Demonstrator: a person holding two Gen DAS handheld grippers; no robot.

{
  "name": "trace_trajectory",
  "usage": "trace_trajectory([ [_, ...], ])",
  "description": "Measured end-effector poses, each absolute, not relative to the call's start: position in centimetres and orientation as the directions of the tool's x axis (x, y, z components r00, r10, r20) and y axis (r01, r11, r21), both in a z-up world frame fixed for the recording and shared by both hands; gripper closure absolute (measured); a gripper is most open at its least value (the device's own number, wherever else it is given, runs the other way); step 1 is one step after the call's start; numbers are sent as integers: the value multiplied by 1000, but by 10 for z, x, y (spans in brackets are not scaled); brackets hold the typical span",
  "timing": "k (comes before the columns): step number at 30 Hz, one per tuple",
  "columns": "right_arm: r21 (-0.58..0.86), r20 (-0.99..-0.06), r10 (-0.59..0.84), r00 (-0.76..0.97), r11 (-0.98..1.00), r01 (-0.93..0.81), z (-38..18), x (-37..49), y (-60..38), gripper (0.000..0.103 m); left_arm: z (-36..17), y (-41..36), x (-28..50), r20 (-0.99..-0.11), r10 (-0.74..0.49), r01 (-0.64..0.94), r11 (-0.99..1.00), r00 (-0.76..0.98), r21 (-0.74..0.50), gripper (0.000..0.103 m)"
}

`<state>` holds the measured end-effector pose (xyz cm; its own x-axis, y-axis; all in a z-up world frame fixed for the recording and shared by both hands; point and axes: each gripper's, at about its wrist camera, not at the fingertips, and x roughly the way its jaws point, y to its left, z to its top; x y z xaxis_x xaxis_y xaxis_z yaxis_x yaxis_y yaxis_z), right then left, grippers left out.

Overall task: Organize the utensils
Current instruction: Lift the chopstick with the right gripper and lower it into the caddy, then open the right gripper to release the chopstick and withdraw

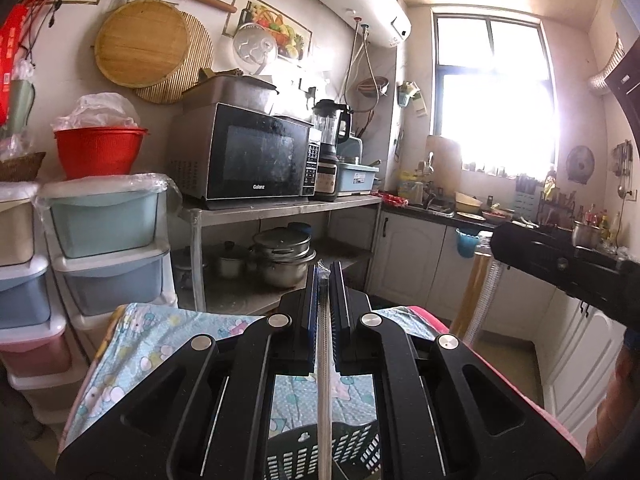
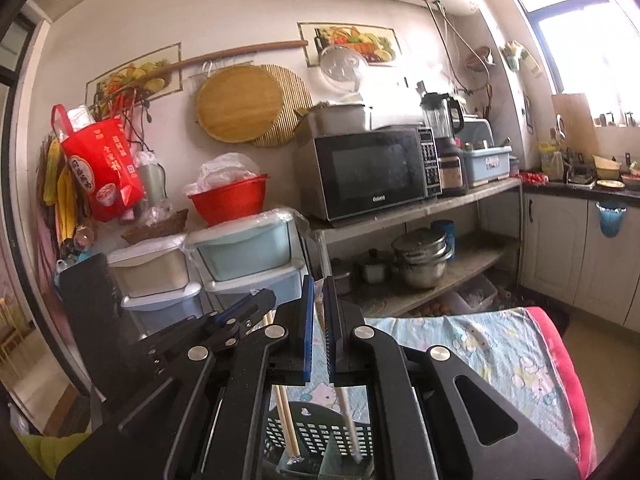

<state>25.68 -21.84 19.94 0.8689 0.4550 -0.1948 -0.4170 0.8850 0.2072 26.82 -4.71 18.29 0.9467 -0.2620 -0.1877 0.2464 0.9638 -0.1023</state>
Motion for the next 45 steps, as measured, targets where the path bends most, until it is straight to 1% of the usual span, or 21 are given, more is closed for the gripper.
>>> trace_trajectory([
  [13, 241, -245, 455, 856, 884, -400, 166, 279, -217, 98, 146, -51, 279, -197, -288, 275, 957, 937, -92, 100],
  [26, 258, -292, 450, 844, 887, -383, 142, 286, -216, 97, 123, -49, 283, -245, -287, 271, 957, 926, -100, 100],
  [33, 258, -316, 425, 848, 899, -354, 134, 289, -221, 97, 114, -43, 277, -292, -278, 251, 960, 915, -128, 100],
  [35, 265, -323, 421, 847, 900, -346, 132, 289, -223, 95, 113, -39, 275, -306, -274, 239, 960, 912, -146, 96],
  [37, 268, -324, 416, 849, 902, -339, 130, 288, -225, 80, 112, -35, 272, -308, -270, 229, 960, 912, -162, 86],
  [41, 256, -327, 394, 859, 912, -321, 129, 284, -227, 75, 114, -27, 265, -302, -270, 222, 958, 914, -183, 80],
  [43, 254, -326, 389, 861, 914, -317, 129, 282, -229, 68, 115, -26, 263, -303, -269, 219, 958, 914, -187, 69],
  [45, 252, -324, 384, 864, 916, -313, 129, 279, -230, 65, 116, -25, 260, -305, -268, 218, 957, 914, -190, 64],
])
